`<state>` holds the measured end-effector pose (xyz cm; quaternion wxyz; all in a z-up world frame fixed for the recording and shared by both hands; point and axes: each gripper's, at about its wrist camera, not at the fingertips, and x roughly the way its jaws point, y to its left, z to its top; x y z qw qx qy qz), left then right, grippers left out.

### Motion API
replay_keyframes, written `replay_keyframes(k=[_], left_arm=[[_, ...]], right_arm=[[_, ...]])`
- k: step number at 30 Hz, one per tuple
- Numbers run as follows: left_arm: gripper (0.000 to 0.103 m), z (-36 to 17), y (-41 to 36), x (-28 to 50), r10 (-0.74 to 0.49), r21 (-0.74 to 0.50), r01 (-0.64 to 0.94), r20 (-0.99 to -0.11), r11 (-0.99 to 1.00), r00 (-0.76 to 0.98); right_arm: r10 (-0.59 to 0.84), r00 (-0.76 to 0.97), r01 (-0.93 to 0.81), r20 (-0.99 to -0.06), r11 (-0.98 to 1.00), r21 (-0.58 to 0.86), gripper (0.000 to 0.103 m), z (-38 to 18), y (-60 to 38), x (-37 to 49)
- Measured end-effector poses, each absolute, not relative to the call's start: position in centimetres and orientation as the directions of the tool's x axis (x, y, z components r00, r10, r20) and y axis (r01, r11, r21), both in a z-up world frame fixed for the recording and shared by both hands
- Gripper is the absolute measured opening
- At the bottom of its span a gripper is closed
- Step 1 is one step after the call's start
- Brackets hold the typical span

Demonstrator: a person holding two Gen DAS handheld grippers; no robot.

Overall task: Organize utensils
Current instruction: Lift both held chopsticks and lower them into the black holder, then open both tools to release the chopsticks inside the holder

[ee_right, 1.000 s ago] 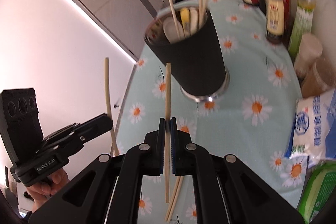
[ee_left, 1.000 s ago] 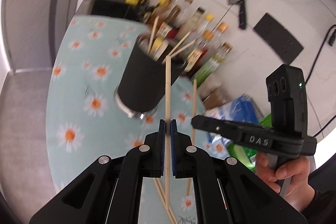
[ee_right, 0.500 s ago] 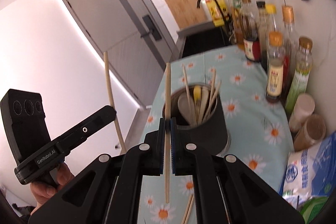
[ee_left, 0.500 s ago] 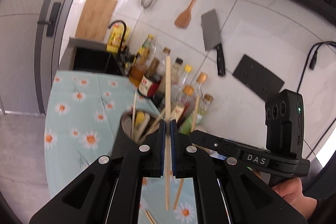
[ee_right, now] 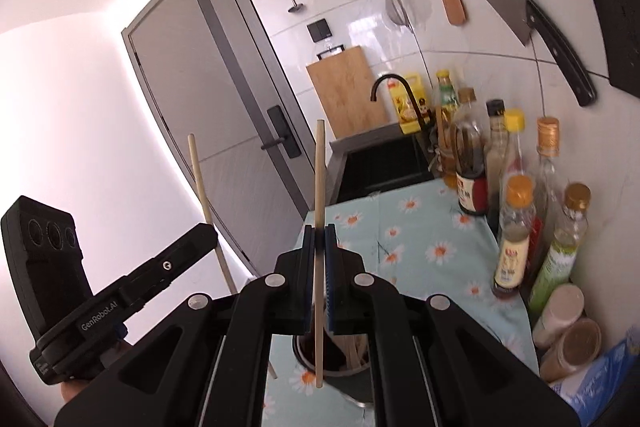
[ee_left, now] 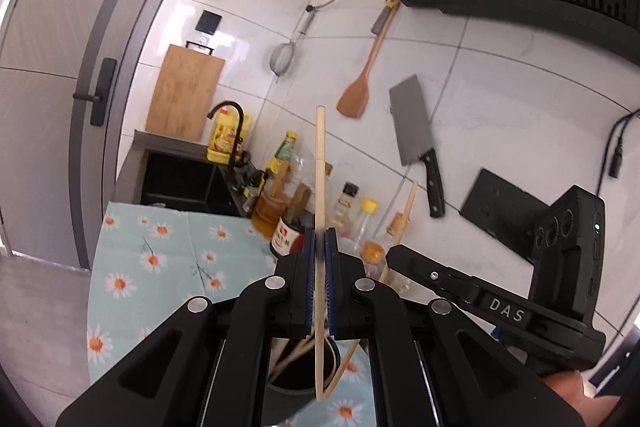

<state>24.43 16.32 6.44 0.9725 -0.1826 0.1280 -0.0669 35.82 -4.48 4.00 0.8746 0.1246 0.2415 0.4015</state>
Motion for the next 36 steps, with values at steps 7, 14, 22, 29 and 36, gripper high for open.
replay_keyframes(k=[7, 14, 22, 29, 36], left_arm=[[0.004, 6.4, 15.3, 26.5, -0.182, -0.297, 0.113, -0.216, 0.948, 0.959], [0.004, 4.1, 14.6, 28.3, -0.182, -0.261, 0.111, -0.265, 0.959, 0.947], [0.004, 2.2, 15.5, 29.0, -0.194, -0.305, 0.088, -0.337, 0.948, 0.921], [0.005, 2.5, 16.3, 27.8, -0.166, -0.319, 0.054, -0.334, 0.946, 0.928], [0.005, 3.3, 16.4, 26.5, -0.145, -0.312, 0.034, -0.341, 0.949, 0.929]], right_arm=[[0.745, 0.596, -0.635, -0.299, 0.665, 0.392, 0.006, 3.4, -3.3, 37.6], [0.738, 0.582, -0.621, -0.342, 0.675, 0.398, 0.006, 1.2, -2.5, 38.6], [0.731, 0.555, -0.583, -0.397, 0.682, 0.440, 0.007, -0.4, -2.6, 39.6], [0.735, 0.547, -0.578, -0.402, 0.678, 0.453, 0.007, 0.0, -3.0, 39.2], [0.742, 0.540, -0.590, -0.396, 0.670, 0.450, 0.012, 1.0, -3.6, 37.6]])
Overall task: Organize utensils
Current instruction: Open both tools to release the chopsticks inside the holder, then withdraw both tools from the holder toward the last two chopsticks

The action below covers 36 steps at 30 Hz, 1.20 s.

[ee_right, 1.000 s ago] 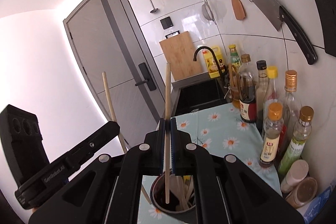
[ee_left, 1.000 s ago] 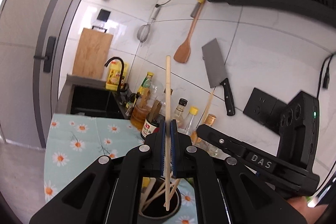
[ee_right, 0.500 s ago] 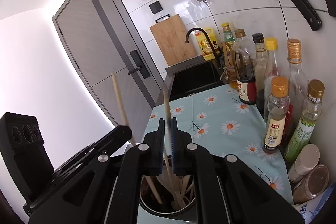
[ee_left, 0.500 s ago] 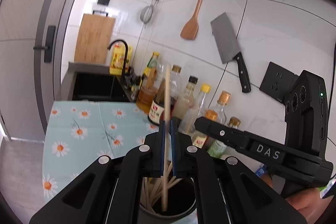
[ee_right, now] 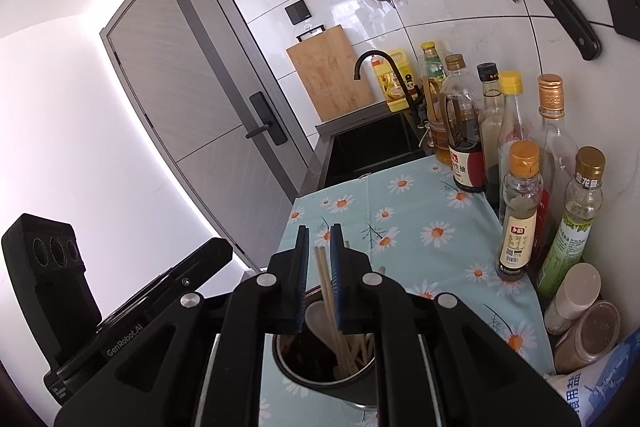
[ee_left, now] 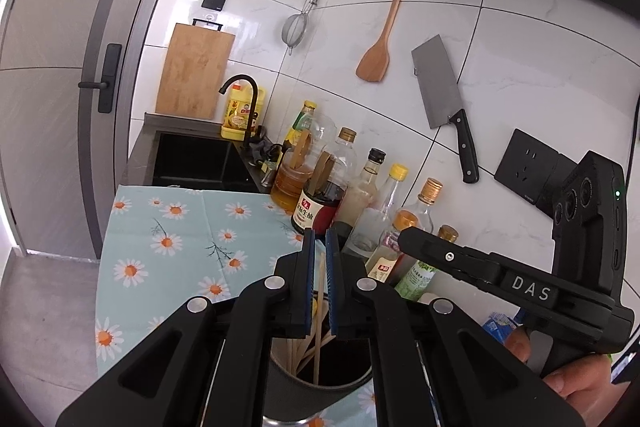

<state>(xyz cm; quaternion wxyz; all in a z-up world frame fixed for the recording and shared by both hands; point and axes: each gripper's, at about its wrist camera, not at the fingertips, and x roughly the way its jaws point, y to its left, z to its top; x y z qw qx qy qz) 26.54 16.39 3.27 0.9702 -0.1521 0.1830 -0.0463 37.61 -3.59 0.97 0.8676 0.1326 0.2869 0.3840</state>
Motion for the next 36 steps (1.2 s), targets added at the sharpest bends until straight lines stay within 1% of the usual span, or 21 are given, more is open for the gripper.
replay_keyframes(k=[2, 6, 7, 8, 9, 12, 16, 18, 20, 21, 22, 25, 27, 28, 29, 31, 33, 36], left_arm=[[0.005, 3.6, 16.4, 26.1, -0.155, -0.319, 0.038, -0.350, 0.947, 0.924], [0.005, 4.6, 16.2, 25.0, -0.164, -0.324, 0.045, -0.353, 0.945, 0.921], [0.011, 4.9, 16.1, 24.7, -0.168, -0.327, 0.046, -0.358, 0.944, 0.919], [0.025, 5.0, 16.1, 24.5, -0.168, -0.329, 0.043, -0.360, 0.943, 0.918], [0.027, 5.3, 16.0, 24.1, -0.153, -0.325, 0.030, -0.361, 0.945, 0.920], [0.027, 6.1, 15.4, 22.9, -0.155, -0.314, 0.035, -0.364, 0.949, 0.919], [0.027, 6.9, 14.7, 21.3, -0.152, -0.307, 0.037, -0.361, 0.951, 0.920], [0.027, 7.2, 14.3, 20.3, -0.151, -0.298, 0.037, -0.369, 0.954, 0.917], [0.032, 7.4, 14.0, 19.1, -0.145, -0.284, 0.035, -0.377, 0.958, 0.915], [0.032, 7.5, 13.9, 18.6, -0.139, -0.276, 0.032, -0.380, 0.961, 0.914], [0.033, 7.5, 13.7, 18.1, -0.128, -0.260, 0.024, -0.391, 0.965, 0.912], [0.033, 7.4, 13.4, 16.7, -0.122, -0.246, 0.020, -0.409, 0.969, 0.904], [0.038, 7.0, 13.3, 15.8, -0.119, -0.241, 0.014, -0.429, 0.970, 0.896], [0.042, 6.8, 13.3, 15.4, -0.118, -0.241, 0.010, -0.437, 0.970, 0.892], [0.043, 6.4, 13.2, 14.9, -0.116, -0.239, 0.006, -0.450, 0.971, 0.886], [0.043, 5.6, 13.2, 14.4, -0.116, -0.237, 0.001, -0.473, 0.972, 0.873], [0.043, 4.6, 13.2, 14.0, -0.120, -0.243, -0.005, -0.498, 0.970, 0.859], [0.043, 3.0, 13.2, 13.2, -0.132, -0.262, -0.014, -0.530, 0.965, 0.838]], right_arm=[[0.741, 0.538, -0.594, -0.401, 0.671, 0.443, 0.012, 1.3, -3.7, 37.1], [0.755, 0.532, -0.605, -0.384, 0.656, 0.451, 0.013, 2.4, -4.3, 36.0], [0.756, 0.533, -0.607, -0.380, 0.655, 0.451, 0.015, 2.7, -4.4, 35.8], [0.754, 0.540, -0.606, -0.375, 0.657, 0.448, 0.017, 3.0, -4.7, 35.3], [0.750, 0.546, -0.603, -0.374, 0.661, 0.446, 0.019, 3.3, -4.9, 35.0], [0.756, 0.534, -0.608, -0.377, 0.654, 0.450, 0.020, 3.9, -5.5, 34.1], [0.755, 0.534, -0.608, -0.381, 0.656, 0.447, 0.033, 4.8, -6.6, 32.7], [0.736, 0.537, -0.605, -0.412, 0.677, 0.419, 0.039, 5.4, -7.0, 31.8], [0.743, 0.515, -0.620, -0.427, 0.667, 0.412, 0.046, 5.7, -7.4, 30.9], [0.747, 0.503, -0.624, -0.435, 0.662, 0.416, 0.052, 5.8, -7.7, 30.6], [0.748, 0.491, -0.623, -0.447, 0.660, 0.419, 0.054, 5.8, -7.9, 30.2], [0.750, 0.440, -0.624, -0.494, 0.651, 0.431, 0.056, 5.4, -8.2, 29.3], [0.739, 0.408, -0.614, -0.537, 0.657, 0.437, 0.057, 4.7, -8.4, 29.0], [0.735, 0.390, -0.609, -0.555, 0.658, 0.443, 0.059, 4.2, -8.4, 28.8], [0.729, 0.357, -0.600, -0.584, 0.658, 0.454, 0.060, 3.4, -8.4, 28.8], [0.718, 0.310, -0.582, -0.624, 0.662, 0.473, 0.060, 2.0, -8.3, 28.6], [0.719, 0.270, -0.572, -0.641, 0.655, 0.494, 0.060, 0.7, -8.1, 28.6], [0.688, 0.226, -0.551, -0.690, 0.674, 0.492, 0.060, -1.5, -7.7, 28.4]])
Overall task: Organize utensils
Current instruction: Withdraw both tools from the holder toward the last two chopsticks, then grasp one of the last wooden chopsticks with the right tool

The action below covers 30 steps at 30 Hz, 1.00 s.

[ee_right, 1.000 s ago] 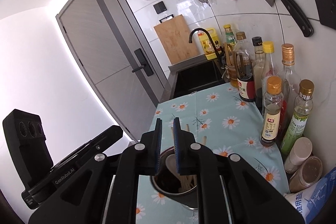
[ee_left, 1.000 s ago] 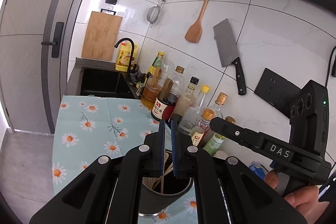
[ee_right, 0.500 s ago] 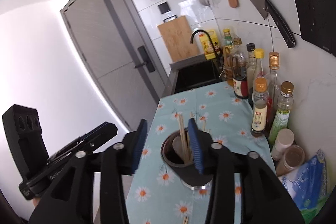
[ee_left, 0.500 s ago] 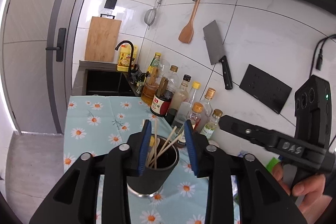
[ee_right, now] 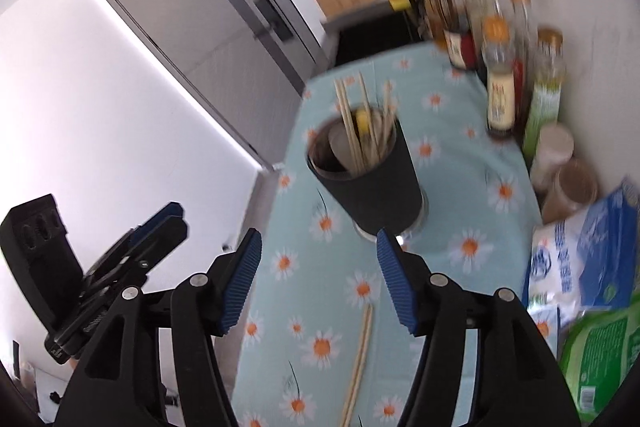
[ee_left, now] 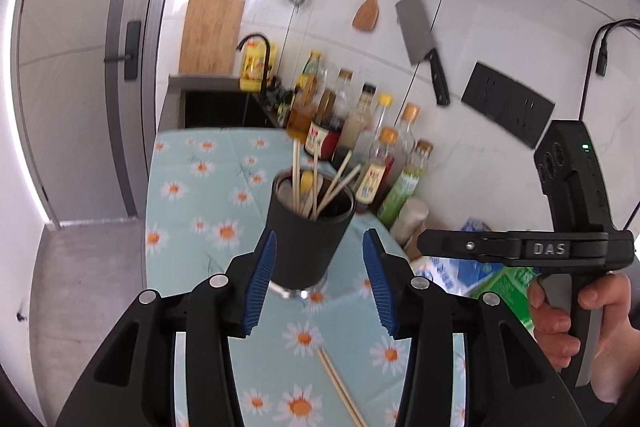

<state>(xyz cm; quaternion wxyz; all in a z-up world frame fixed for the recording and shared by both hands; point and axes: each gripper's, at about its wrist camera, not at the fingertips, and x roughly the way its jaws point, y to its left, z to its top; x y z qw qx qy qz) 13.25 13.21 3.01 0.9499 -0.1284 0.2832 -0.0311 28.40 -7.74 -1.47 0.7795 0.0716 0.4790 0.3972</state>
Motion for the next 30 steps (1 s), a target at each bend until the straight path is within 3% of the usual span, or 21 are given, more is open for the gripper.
replay_keyframes(k=[11, 20, 30], left_arm=[[0.042, -3.7, 12.8, 10.6, -0.169, -0.303, -0.045, -0.642, 0.952, 0.748], [0.041, -9.1, 12.4, 9.7, -0.241, -0.383, -0.075, -0.709, 0.921, 0.663], [0.041, -13.3, 12.9, 8.6, -0.265, -0.408, -0.115, -0.757, 0.906, 0.597]], right_arm=[[0.537, -0.008, -0.444, -0.844, 0.754, 0.484, 0.061, -10.6, -6.3, 27.6], [0.400, -0.153, -0.404, -0.904, 0.809, 0.427, 0.059, -16.7, -4.5, 27.0], [0.291, -0.227, -0.428, -0.929, 0.828, 0.363, 0.028, -20.4, -1.8, 27.0]])
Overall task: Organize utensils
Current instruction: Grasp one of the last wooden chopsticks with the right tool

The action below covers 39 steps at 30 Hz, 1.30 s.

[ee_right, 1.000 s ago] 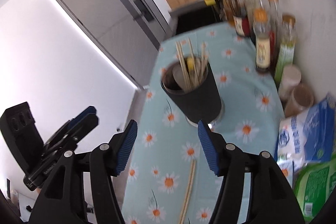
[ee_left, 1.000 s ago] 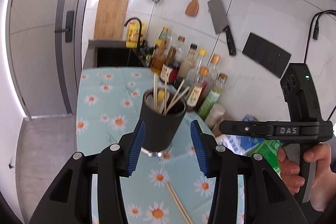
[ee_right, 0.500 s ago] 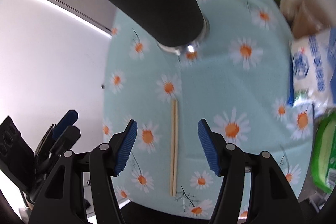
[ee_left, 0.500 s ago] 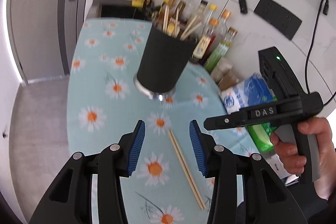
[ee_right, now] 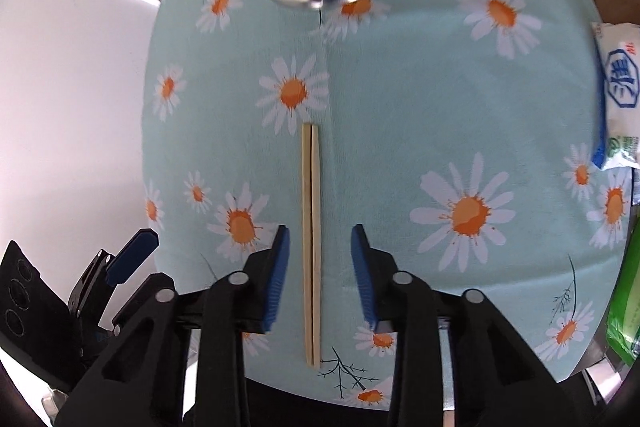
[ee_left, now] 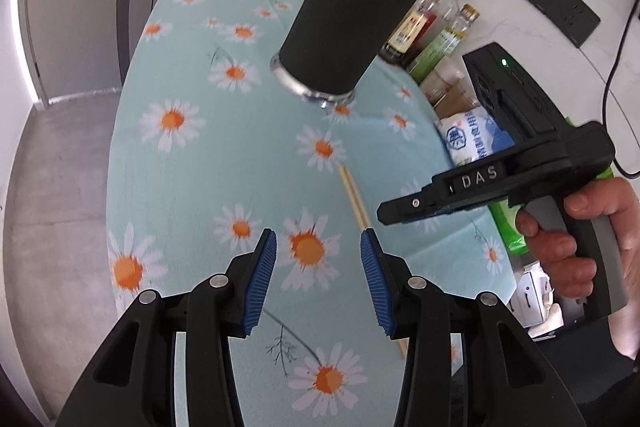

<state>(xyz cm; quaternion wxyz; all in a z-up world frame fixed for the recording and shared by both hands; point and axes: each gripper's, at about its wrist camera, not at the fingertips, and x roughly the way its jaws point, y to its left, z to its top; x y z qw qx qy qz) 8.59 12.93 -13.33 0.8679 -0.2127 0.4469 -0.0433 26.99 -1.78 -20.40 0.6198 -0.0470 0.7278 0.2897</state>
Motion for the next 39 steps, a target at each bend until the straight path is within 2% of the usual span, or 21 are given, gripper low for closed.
replay_keyframes(k=[1, 4, 10, 23, 28, 39], left_arm=[[0.039, -13.7, 12.9, 8.6, -0.269, -0.409, -0.115, -0.761, 0.905, 0.590], [0.037, -14.4, 12.8, 8.4, -0.281, -0.416, -0.113, -0.766, 0.902, 0.578], [0.037, -15.0, 12.7, 8.5, -0.310, -0.442, -0.104, -0.759, 0.891, 0.572], [0.037, -15.6, 13.1, 9.3, -0.350, -0.473, -0.093, -0.756, 0.876, 0.553], [0.037, -15.6, 13.2, 9.4, -0.362, -0.481, -0.083, -0.751, 0.873, 0.553], [0.037, -15.6, 13.2, 9.0, -0.353, -0.483, -0.104, -0.754, 0.869, 0.553]], right_arm=[[0.281, -0.231, -0.428, -0.932, 0.830, 0.357, 0.024, -20.7, -1.4, 27.0], [0.251, -0.236, -0.433, -0.939, 0.838, 0.333, 0.019, -21.5, -0.8, 27.1], [0.196, -0.219, -0.470, -0.956, 0.837, 0.280, 0.015, -21.8, 0.4, 26.9], [0.078, -0.151, -0.500, -0.986, 0.854, 0.144, 0.013, -21.6, 3.9, 25.3], [0.010, -0.108, -0.499, -0.994, 0.864, 0.063, 0.005, -21.4, 4.6, 24.3], [0.042, -0.101, -0.495, -0.994, 0.864, 0.086, 0.005, -21.3, 4.5, 23.2]])
